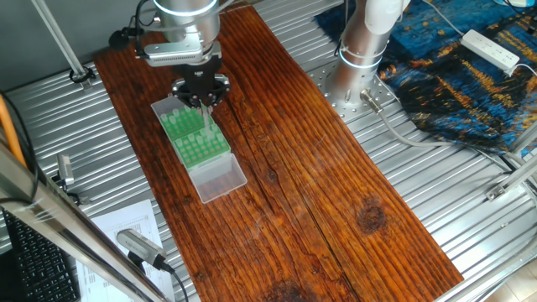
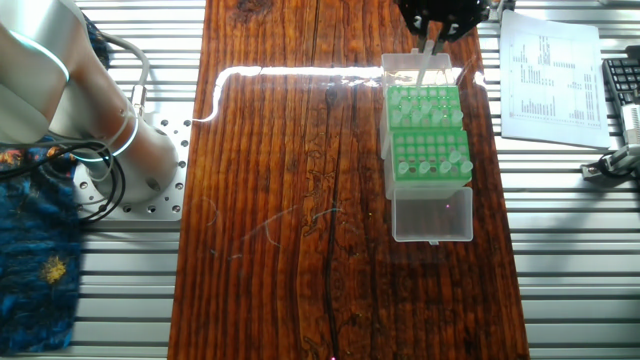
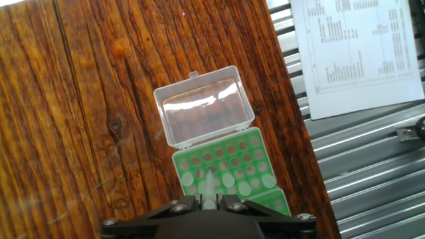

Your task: Transfer all large pipette tips from one holder to another

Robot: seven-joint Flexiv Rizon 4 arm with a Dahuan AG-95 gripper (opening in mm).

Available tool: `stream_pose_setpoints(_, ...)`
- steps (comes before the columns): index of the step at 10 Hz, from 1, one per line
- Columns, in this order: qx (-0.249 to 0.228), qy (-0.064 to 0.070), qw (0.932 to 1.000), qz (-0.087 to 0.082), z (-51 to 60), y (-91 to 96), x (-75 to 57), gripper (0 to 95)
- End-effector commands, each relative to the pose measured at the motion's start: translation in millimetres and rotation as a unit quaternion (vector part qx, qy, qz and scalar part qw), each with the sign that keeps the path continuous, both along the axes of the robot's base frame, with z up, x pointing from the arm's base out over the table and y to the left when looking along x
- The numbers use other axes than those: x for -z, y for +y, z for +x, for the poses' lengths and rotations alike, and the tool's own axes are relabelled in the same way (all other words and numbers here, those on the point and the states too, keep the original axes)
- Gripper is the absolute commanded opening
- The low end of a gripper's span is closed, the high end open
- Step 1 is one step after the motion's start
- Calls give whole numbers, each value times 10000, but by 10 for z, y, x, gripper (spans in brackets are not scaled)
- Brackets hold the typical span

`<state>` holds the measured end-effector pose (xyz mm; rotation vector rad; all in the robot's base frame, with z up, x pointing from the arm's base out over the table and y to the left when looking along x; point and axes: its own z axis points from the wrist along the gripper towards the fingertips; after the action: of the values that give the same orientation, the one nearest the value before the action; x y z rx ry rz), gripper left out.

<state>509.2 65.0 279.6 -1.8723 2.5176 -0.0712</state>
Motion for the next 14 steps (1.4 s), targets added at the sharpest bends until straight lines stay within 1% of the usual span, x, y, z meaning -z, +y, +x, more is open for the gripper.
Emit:
stream_pose_setpoints(1,12,-9,10000,46,-31,-13,28,0)
stream_pose_setpoints(6,-56,-22,10000,41,-26,19,88,0)
stream_pose_setpoints(7,-177,-21,9998,44,-15,1,133,0)
stream_pose_setpoints(9,-289,-20,9996,73,4,-26,173,0)
stream_pose_setpoints(10,-297,-17,9995,67,8,-27,178,190)
stream_pose_setpoints(14,-351,11,9994,24,23,-41,202,190)
